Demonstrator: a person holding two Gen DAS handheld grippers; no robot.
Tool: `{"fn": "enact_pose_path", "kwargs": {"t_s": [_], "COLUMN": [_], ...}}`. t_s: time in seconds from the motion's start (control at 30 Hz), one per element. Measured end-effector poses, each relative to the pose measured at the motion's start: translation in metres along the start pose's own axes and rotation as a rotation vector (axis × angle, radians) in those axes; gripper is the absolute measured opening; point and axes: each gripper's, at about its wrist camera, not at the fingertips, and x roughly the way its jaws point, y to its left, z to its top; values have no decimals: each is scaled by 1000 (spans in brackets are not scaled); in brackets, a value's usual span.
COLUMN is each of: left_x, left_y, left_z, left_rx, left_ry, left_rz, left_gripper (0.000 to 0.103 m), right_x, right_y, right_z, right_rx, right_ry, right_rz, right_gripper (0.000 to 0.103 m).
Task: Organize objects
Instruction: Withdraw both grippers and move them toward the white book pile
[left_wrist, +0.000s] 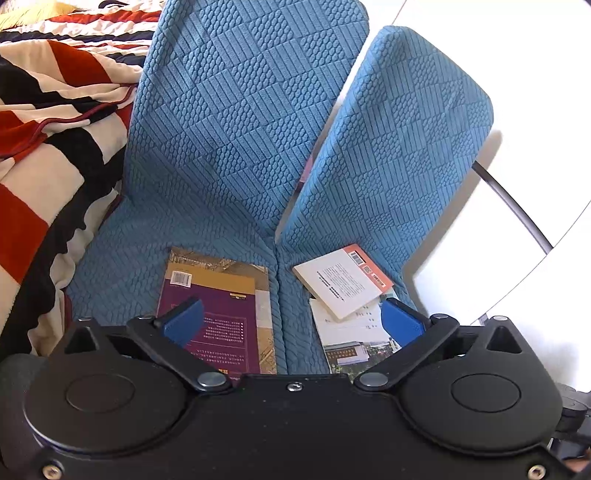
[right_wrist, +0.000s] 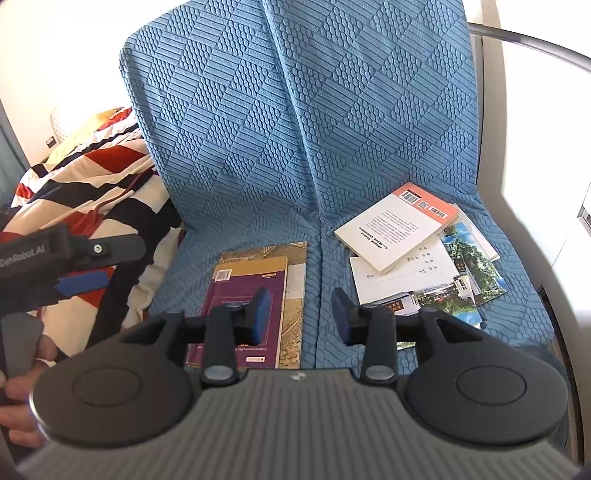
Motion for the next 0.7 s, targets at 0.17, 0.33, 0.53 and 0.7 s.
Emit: {"fn": "enact_pose_path", "kwargs": {"t_s": [0.17, 0.33, 0.53, 0.7], "left_x": [-1, -2, 2, 6], "left_y": [-5, -11, -21, -28], "left_z": [-1, -3, -7, -10], "left_rx": [20, 25, 36, 44], "left_ry": [-9, -10, 3, 9], "left_rz": [13, 15, 5, 1], "left_gripper": [102, 102, 102, 102], "right_x": [-1, -6, -6, -5], "right_y": [-3, -12, -18, -27], "right_z": [0, 0, -1, 0], "right_rx": [-5, 17, 17, 28], "right_ry": [0, -22, -14, -1], "right_rz": [-12, -26, -35, -46], "right_gripper": [50, 67, 82, 88]}}
